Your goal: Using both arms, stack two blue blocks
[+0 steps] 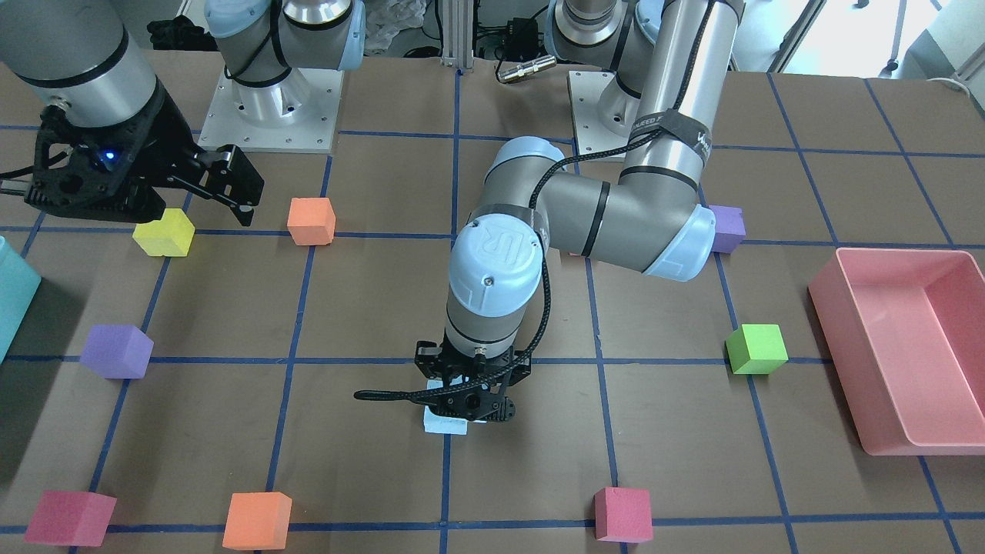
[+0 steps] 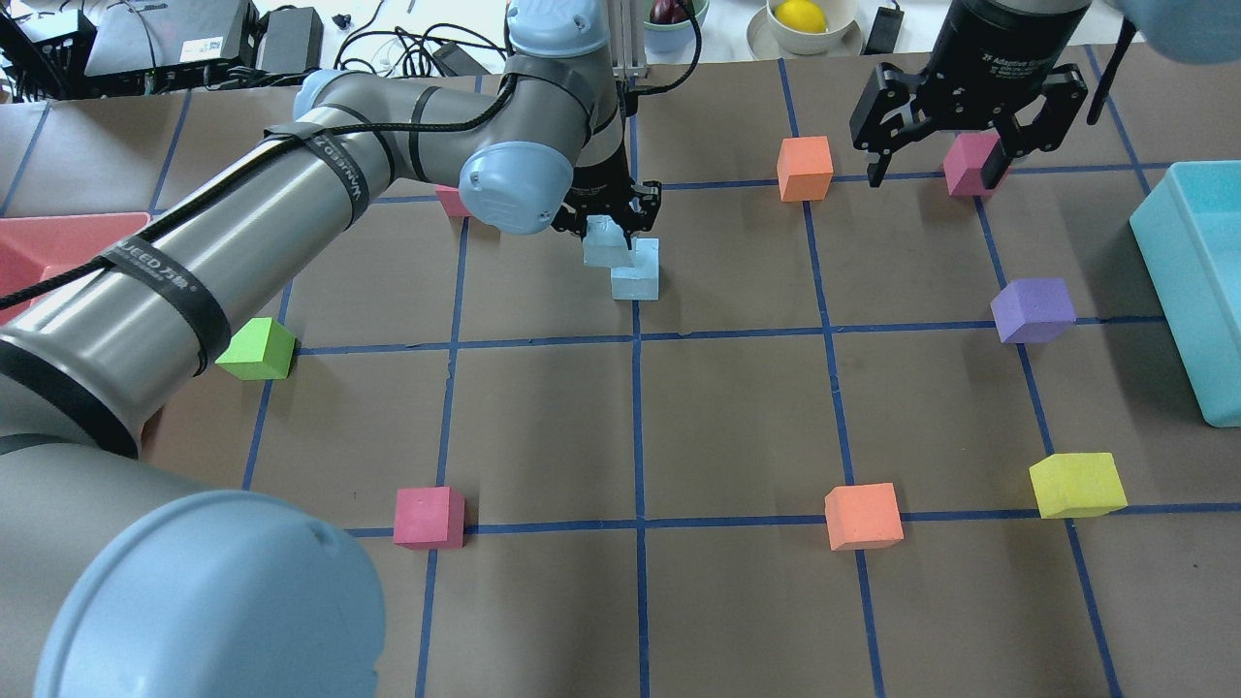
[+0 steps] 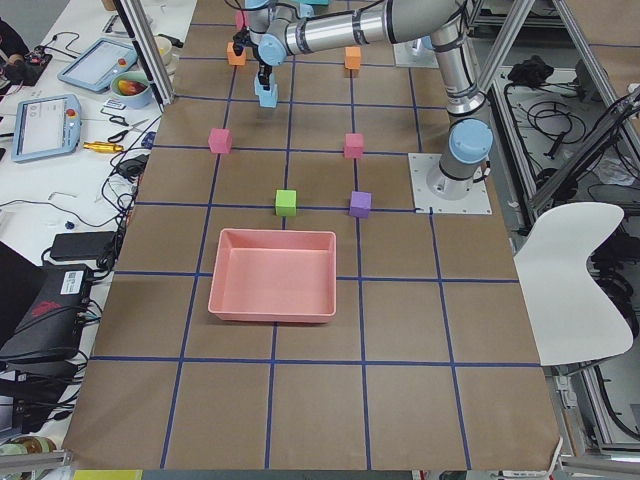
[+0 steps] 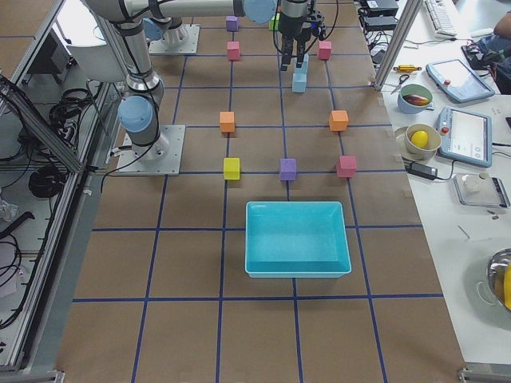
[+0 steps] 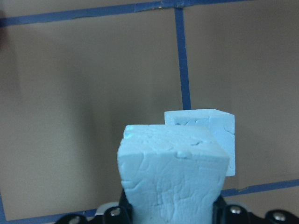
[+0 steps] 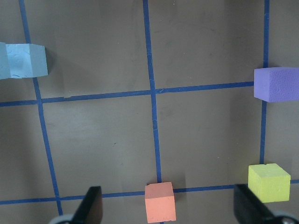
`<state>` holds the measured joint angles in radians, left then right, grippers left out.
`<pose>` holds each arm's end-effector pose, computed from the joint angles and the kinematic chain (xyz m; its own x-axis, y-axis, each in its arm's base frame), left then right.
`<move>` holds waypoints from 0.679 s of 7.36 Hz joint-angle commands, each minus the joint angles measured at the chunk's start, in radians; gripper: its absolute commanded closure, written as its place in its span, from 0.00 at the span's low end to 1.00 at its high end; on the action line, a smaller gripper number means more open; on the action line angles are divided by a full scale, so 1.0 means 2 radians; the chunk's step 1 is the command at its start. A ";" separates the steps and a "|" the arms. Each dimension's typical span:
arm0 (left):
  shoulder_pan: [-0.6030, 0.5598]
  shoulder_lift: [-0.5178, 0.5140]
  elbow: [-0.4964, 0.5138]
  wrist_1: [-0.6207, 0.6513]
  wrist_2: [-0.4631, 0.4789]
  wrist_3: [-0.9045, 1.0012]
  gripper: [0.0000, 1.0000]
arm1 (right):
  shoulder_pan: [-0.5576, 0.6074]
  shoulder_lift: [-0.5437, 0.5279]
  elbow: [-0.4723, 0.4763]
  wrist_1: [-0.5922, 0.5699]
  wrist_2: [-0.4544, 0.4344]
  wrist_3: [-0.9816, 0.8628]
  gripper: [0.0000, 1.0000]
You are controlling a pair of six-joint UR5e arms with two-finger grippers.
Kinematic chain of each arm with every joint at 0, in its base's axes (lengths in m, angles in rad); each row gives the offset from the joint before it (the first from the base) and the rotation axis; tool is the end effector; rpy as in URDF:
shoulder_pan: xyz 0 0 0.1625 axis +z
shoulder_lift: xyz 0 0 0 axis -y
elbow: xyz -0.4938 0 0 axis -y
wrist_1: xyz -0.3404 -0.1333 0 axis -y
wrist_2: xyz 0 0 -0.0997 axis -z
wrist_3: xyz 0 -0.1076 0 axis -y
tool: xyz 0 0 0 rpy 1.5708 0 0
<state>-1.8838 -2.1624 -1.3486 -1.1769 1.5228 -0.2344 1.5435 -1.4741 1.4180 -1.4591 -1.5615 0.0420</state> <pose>-0.3458 -0.6187 0.3445 -0.9955 0.0793 0.0523 0.0788 0.9968 -0.0127 0.1211 -0.4846 0.5601 -0.9975 0.0697 -0.0069 0.0692 0.9960 0.0559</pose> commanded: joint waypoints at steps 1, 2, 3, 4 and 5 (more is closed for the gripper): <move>-0.009 -0.015 0.022 -0.015 0.001 -0.010 1.00 | 0.002 -0.018 0.006 0.012 0.002 0.000 0.00; -0.011 -0.016 0.022 -0.016 0.000 -0.014 1.00 | 0.002 -0.018 0.008 0.011 0.000 -0.002 0.00; -0.015 -0.017 0.021 -0.018 0.001 -0.018 0.99 | 0.002 -0.018 0.009 0.011 0.000 -0.002 0.00; -0.015 -0.024 0.021 -0.014 0.001 -0.019 0.97 | 0.002 -0.018 0.010 0.011 0.000 -0.004 0.00; -0.015 -0.028 0.020 -0.011 0.001 -0.019 0.44 | 0.003 -0.020 0.011 0.012 0.001 -0.002 0.00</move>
<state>-1.9120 -2.2075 -1.3073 -1.2055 1.5246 -0.2706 1.5482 -1.5113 1.4371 -1.4372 -1.5608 0.0366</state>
